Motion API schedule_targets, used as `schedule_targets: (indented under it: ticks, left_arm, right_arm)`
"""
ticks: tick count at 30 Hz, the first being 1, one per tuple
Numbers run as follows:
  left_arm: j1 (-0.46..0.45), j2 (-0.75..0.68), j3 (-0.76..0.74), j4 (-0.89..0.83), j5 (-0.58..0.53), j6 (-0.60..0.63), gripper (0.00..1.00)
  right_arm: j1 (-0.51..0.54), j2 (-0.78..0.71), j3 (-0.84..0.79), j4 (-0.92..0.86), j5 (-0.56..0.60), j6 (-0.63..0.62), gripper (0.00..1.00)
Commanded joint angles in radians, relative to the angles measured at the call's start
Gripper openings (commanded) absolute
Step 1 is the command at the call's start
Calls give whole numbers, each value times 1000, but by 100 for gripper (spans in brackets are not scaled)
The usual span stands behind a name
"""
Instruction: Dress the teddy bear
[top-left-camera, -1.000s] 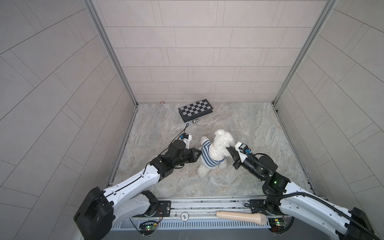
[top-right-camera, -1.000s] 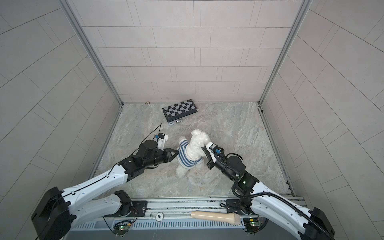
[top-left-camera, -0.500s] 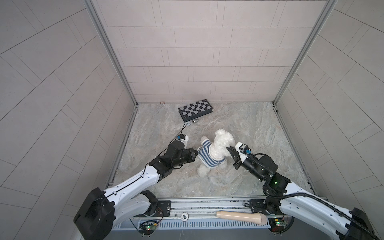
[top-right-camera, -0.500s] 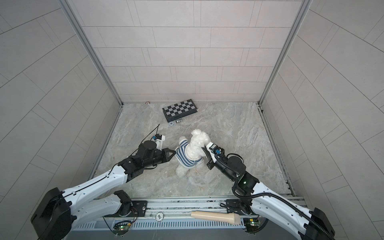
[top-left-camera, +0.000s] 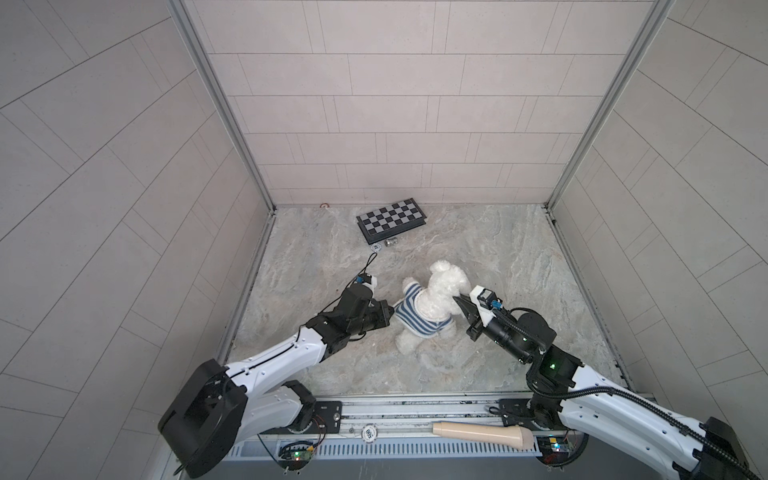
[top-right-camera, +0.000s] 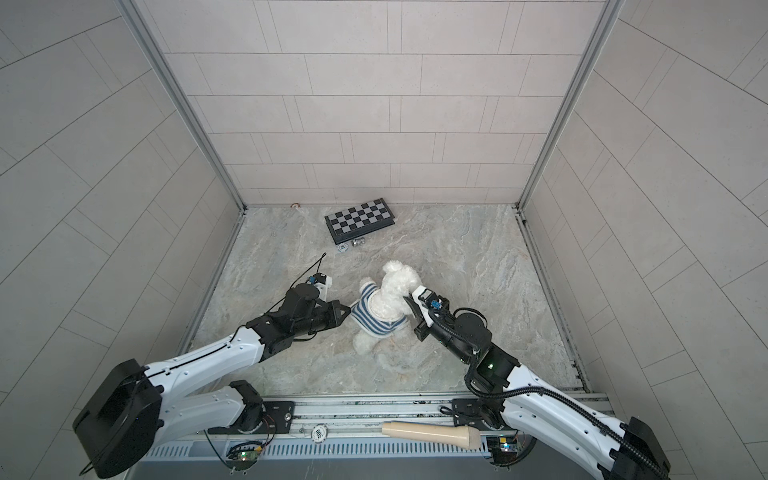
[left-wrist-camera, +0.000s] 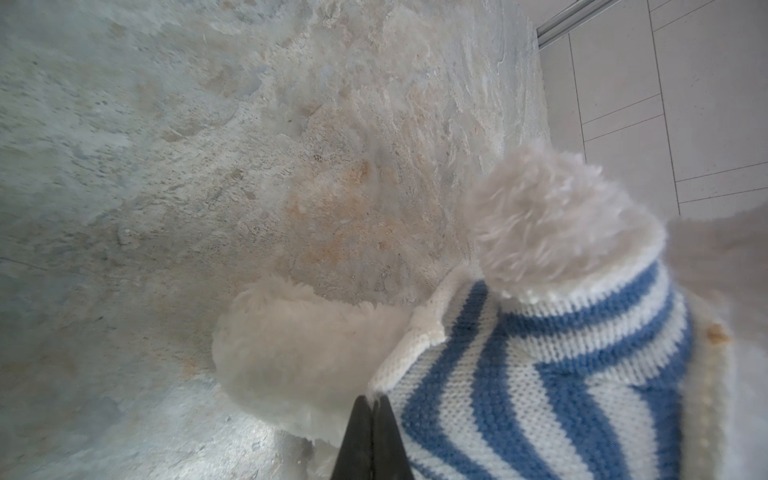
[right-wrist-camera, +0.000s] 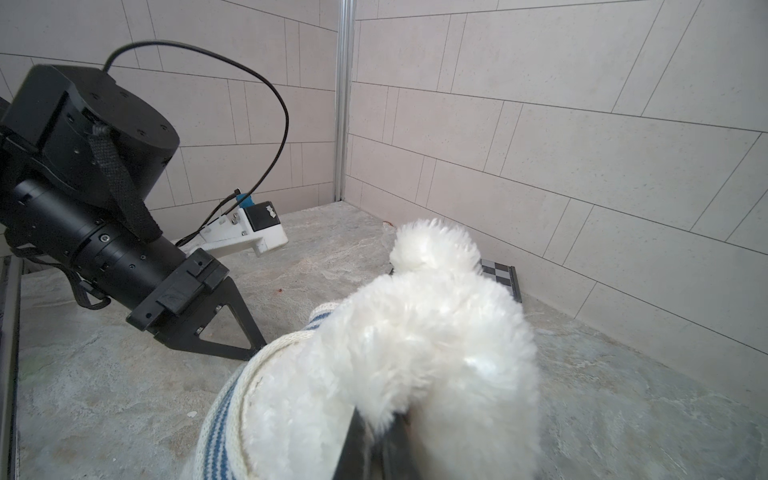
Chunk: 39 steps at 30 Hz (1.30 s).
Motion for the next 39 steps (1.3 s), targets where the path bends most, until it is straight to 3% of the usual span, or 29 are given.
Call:
schedule_targets:
  ticks: [1, 5, 8, 14, 19, 21, 29, 39]
  left_arm:
    - [8, -10, -25, 11, -27, 29, 0]
    - [8, -68, -19, 15, -32, 43, 0]
    - [7, -108, 7, -35, -45, 75, 8]
    - [-20, -175, 24, -55, -70, 84, 14]
    - [-113, -205, 58, -81, -133, 100, 34]
    - [-154, -203, 73, -83, -149, 104, 38]
    - [-309, -88, 89, -12, -198, 38, 39]
    - [-357, 2, 117, 66, -195, 23, 37]
  right_arm:
    - [3, -13, 18, 81, 31, -20, 0]
    - [3, -8, 23, 83, 39, -22, 0]
    - [2, -8, 25, 79, 59, -24, 0]
    - [2, -11, 24, 66, 126, -14, 0]
    - [2, -23, 24, 54, 147, -6, 0]
    - [2, -28, 22, 52, 159, -2, 0]
    - [2, -37, 17, 59, 203, 7, 0]
    - [4, -38, 11, 68, 203, 18, 0]
